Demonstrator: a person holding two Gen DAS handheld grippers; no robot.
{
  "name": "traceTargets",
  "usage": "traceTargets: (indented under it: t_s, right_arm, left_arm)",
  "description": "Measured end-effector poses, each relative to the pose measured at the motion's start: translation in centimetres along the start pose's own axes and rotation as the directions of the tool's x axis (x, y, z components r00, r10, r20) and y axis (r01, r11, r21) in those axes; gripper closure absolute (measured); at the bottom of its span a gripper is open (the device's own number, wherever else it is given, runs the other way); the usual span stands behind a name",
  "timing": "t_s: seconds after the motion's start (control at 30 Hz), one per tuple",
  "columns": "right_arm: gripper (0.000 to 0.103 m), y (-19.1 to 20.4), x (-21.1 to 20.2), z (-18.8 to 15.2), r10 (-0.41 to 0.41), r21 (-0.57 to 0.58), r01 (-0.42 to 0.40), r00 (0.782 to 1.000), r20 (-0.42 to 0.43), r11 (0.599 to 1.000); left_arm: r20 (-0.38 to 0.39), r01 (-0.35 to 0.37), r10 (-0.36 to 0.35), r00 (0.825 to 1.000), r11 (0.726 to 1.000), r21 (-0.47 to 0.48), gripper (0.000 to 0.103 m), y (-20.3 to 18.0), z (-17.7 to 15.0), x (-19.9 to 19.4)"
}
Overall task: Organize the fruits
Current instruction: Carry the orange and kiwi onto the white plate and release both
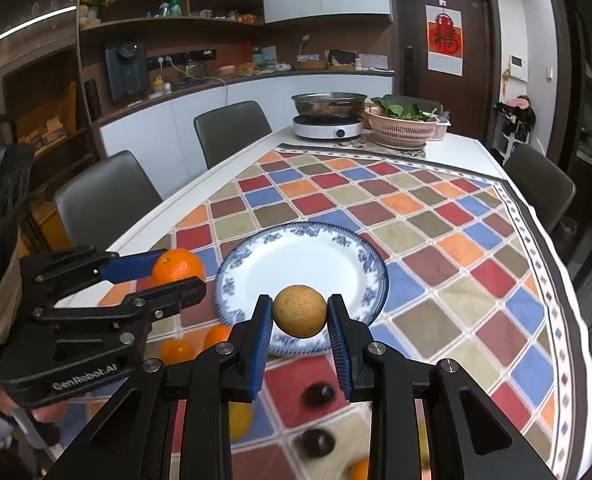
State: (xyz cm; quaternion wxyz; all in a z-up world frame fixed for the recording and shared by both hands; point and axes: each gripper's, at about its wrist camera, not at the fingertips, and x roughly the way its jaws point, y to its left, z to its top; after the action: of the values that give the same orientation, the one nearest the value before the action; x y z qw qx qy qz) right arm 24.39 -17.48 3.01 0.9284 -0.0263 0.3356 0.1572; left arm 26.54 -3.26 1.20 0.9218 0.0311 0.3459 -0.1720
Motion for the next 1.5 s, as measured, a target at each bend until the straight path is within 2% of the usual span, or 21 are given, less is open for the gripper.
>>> traceTargets:
  t_s: [0.27,0.47,0.83,1.03,1.3,1.37,1.43,1.47,1.5]
  right_arm:
    - [0.074,-1.5,4.6,2.7,0.011,-0.012,-0.012,0.998,-0.057,1.0]
    - [0.074,-2.6,8.7,3.9,0.023,-0.026,-0.027,0.99,-0.138,0.999]
    - [0.074,-4.9,15.7,4.3,0.054,-0.001,-0.057,0.956,-0.29,0.998]
    - [0.074,-5.8,17.8,4.5,0.042,-0.004,-0.046,0.947,-0.319,0.999]
    - [0.074,-5.8,19.4,4.4,0.042,-0.005,-0.046,0.937,-0.347,0.999]
    - [0.074,-5.8,19.7,4.3,0.039,-0.005,-0.043,0.936,-0.349,0.999]
    - [0.073,-5.8,19.9,4.2,0.044,-0.002,-0.048,0.934,-0.356,0.999]
    - [0.071,-5.8,19.8,4.2,0.045,-0.001,-0.049,0.933,-0.357,0.999]
    - [0.064,-5.8,19.8,4.2,0.042,0.0,-0.045,0.933,-0.357,0.999]
  left_arm:
    - [-0.053,0.001,-0.002,0.999,1.0,-0.011,0.063,1.9,2.4,4.2]
    - [-0.117,-0.006,0.004,0.993,1.0,-0.012,0.063,3.1,3.8,8.0]
    - [-0.241,-0.042,0.036,0.97,0.999,-0.019,0.063,4.3,4.9,14.2]
    - [-0.316,-0.04,0.022,0.948,0.998,-0.05,0.063,4.8,4.7,17.1]
    - [-0.371,-0.056,0.033,0.928,0.997,-0.051,0.063,5.0,4.1,19.0]
    - [-0.373,-0.064,0.041,0.927,0.997,-0.05,0.06,5.0,4.2,19.0]
    - [-0.367,-0.078,0.059,0.928,0.996,-0.037,0.051,5.0,4.5,18.8]
    - [-0.363,-0.08,0.062,0.93,0.996,-0.034,0.051,5.0,4.6,18.6]
    - [-0.356,-0.084,0.068,0.932,0.996,-0.03,0.05,5.0,4.7,18.2]
